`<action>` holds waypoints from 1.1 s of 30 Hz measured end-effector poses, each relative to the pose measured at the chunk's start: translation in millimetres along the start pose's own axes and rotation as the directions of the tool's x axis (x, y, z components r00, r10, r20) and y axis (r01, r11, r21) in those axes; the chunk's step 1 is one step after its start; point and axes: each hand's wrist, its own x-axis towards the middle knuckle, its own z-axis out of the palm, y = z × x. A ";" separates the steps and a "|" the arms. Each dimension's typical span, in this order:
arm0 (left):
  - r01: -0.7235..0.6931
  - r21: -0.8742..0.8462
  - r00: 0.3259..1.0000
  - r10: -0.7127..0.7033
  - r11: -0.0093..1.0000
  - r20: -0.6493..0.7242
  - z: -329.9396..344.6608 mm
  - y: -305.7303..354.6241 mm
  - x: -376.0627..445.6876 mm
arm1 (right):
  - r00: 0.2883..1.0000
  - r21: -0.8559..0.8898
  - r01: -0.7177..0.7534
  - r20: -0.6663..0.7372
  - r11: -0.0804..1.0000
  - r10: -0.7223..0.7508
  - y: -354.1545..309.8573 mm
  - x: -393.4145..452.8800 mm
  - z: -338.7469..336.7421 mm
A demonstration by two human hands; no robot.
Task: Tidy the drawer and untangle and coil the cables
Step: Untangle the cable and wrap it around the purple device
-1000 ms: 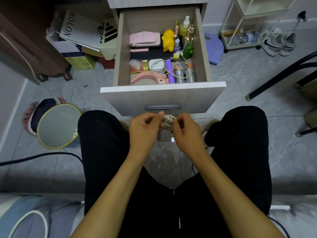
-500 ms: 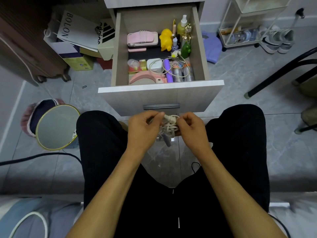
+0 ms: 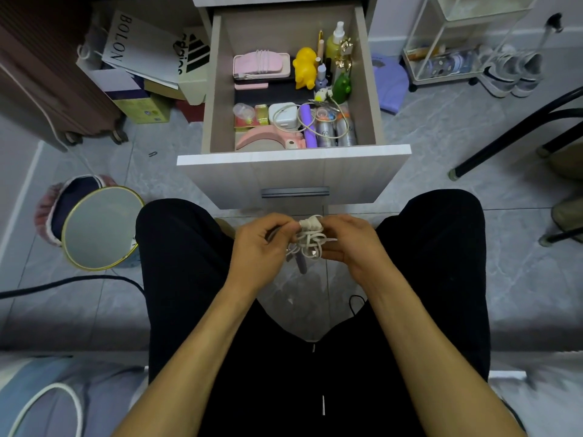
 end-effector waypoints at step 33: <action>0.270 0.111 0.951 -0.283 0.956 0.123 2.5 12.0 20.5 | 0.918 -0.287 0.351 -0.082 0.891 -0.388 11.0 -6.9 2.5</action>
